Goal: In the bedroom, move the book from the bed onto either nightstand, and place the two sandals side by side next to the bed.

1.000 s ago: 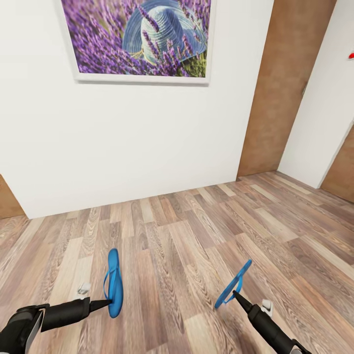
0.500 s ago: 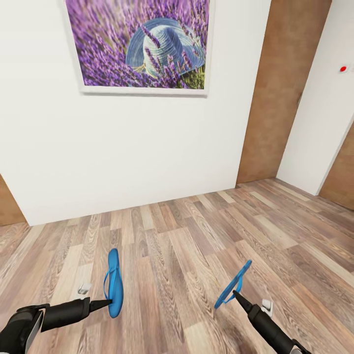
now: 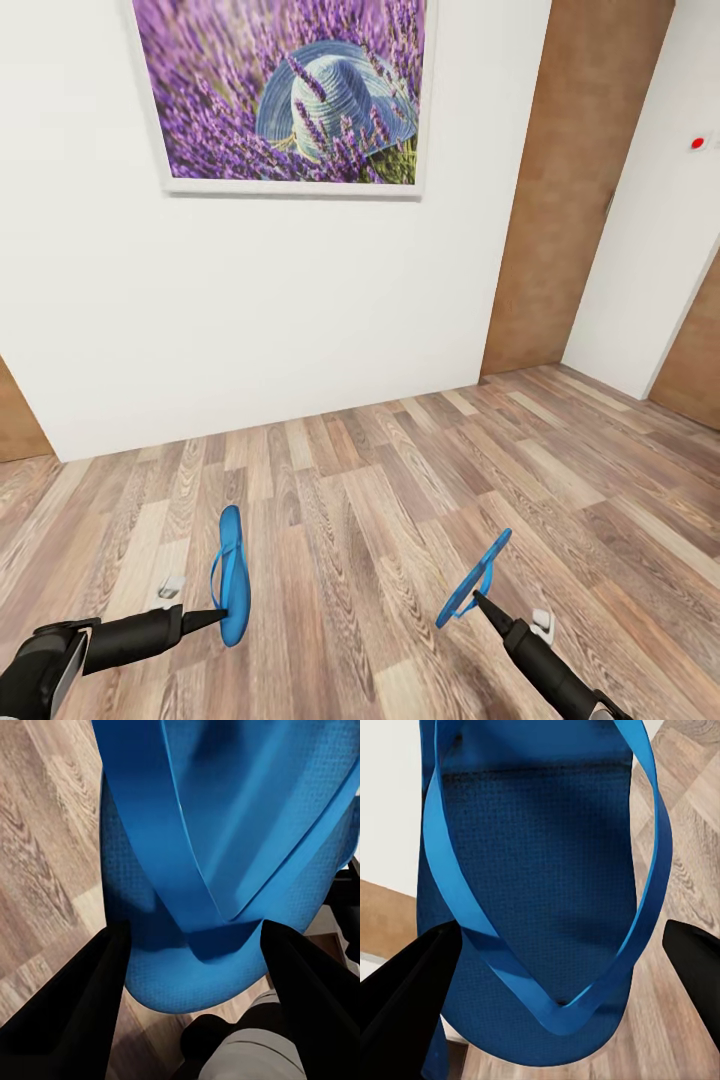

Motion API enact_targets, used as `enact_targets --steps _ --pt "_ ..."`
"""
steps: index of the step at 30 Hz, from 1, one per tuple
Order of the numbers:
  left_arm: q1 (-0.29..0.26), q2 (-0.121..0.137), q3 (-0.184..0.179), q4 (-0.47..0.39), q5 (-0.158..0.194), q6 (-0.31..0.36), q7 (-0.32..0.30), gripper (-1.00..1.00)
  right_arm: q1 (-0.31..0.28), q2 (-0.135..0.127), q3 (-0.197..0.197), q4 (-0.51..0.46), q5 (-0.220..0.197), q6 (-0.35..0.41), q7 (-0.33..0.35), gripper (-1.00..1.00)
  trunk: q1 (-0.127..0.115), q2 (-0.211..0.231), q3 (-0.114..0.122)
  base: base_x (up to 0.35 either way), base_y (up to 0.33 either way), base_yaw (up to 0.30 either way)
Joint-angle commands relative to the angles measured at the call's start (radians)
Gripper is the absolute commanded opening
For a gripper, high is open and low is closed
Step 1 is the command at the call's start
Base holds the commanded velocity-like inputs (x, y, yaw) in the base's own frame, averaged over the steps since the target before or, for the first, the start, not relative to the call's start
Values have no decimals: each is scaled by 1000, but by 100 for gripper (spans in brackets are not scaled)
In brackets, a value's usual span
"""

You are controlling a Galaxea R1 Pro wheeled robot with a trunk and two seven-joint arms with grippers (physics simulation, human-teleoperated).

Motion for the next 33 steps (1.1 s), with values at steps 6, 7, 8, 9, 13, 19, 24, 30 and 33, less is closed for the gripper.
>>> enact_targets --steps 6,7,8,9,13,19,24,30,33 --pt "-1 -1 6 1 -10 9 -6 -100 -1 -1 2 0 -11 9 2 -100 0 0 -1 0 0 0" --pt "-1 -1 6 2 -10 9 -6 -100 -1 0 2 0 -11 9 2 -100 0 0 -1 0 0 0" --pt "-1 -1 6 3 -10 9 -5 -100 -1 0 1 0 -11 9 0 -100 0 0 -1 6 -17 0" --pt "-1 -1 6 7 -10 9 -3 -100 -1 0 0 0 -11 9 -1 -100 0 0 -1 19 -35 0" --pt "-1 0 6 13 -10 10 0 -100 -1 -1 -1 0 -9 11 -18 -100 0 0 -1 76 -79 0" --pt "-1 0 7 17 -11 11 1 -100 -1 -1 5 0 -8 11 -40 -100 0 0 -1 133 -42 1" --pt "-1 0 6 19 -11 11 2 -100 -1 -1 9 0 -7 8 -72 -100 0 0 -1 151 -6 128" --pt "-1 1 7 19 -11 13 2 -100 -1 0 9 0 -7 8 -86 -100 0 0 -1 113 -1 243" --pt "-1 1 7 19 -11 13 0 -100 -1 1 9 0 -7 8 -88 -100 0 0 -1 90 0 264"
